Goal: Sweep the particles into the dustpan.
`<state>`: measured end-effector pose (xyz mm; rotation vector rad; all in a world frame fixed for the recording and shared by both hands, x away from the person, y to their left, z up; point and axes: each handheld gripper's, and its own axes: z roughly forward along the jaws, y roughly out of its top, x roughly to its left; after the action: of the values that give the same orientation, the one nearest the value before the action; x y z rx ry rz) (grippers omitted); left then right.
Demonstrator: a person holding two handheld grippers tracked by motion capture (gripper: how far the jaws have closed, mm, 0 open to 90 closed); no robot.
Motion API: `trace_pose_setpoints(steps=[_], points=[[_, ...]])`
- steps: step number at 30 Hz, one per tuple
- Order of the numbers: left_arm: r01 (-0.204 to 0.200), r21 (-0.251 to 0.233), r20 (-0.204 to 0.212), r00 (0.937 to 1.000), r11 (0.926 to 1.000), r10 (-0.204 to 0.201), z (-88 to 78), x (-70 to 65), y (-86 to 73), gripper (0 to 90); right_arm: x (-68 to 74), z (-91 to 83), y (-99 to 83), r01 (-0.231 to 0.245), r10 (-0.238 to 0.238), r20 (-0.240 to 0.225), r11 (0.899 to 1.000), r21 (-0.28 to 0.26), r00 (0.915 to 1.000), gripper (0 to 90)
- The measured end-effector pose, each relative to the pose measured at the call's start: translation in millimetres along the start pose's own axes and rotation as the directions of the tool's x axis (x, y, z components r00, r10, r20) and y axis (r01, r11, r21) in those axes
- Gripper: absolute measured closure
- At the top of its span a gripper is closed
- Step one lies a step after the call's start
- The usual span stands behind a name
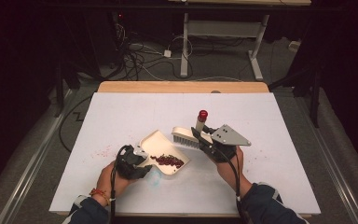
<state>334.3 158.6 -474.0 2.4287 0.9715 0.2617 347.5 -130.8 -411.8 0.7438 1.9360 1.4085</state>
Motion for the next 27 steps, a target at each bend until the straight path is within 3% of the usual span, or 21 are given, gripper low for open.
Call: trace_pose_setpoints(steps=[9, 16, 19, 27], points=[[0.020, -0.030, 0.005, 0.9998, 0.9994, -0.020, -3.9, -2.1, -0.3, 63.5, 29.3, 18.1, -0.6, 0.038, -0.036, -0.082, 0.999, 0.023, 0.9960, 70.6], [0.036, -0.035, 0.013, 0.9993, 0.9987, -0.035, -4.9, -2.4, -0.6, 63.6, 47.9, 16.1, 2.8, 0.040, -0.033, -0.152, 0.998, 0.042, 0.9878, 70.6], [0.040, -0.040, 0.016, 0.9991, 0.9984, -0.039, -4.6, -1.9, -1.3, 63.6, 48.8, 14.2, 6.5, 0.033, -0.025, -0.172, 0.999, 0.040, 0.9848, 70.6], [0.037, -0.041, 0.009, 0.9993, 0.9985, -0.037, -5.3, -4.2, -1.7, 63.6, 41.2, 14.9, 14.3, 0.048, -0.045, -0.122, 0.999, 0.014, 0.9915, 70.6]])
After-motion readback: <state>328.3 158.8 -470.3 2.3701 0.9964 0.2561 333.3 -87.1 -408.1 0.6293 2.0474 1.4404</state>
